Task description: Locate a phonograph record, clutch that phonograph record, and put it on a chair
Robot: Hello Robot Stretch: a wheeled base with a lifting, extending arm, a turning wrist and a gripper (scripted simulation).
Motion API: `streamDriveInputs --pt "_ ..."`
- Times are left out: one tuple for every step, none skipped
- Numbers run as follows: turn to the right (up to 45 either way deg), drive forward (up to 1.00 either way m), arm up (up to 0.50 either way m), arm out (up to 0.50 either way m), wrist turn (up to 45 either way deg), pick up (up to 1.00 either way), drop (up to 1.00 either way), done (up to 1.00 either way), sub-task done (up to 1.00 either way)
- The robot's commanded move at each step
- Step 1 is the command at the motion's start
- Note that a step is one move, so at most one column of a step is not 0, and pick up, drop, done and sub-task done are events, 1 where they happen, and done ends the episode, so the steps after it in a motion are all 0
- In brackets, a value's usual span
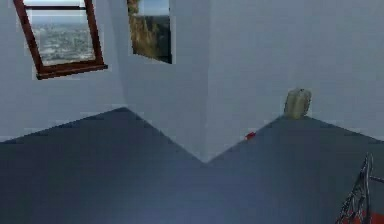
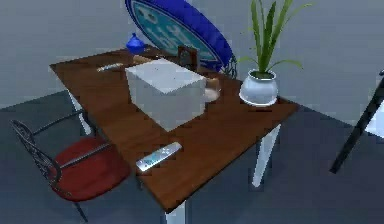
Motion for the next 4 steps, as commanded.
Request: streamDriveInputs --pt "0.0 1.00 0.00 0.00 0.0 0.00 0.00 0.00 0.00" --pt "33.0 0.00 0.00 0.00 0.0 0.00 0.00 0.00 0.00" --pt "0.0 0.05 0.00 0.00 0.0 0.00 0.00 0.00 0.00" --pt "12.0 0.00 0.00 0.00 0.0 0.00 0.00 0.00 0.00"
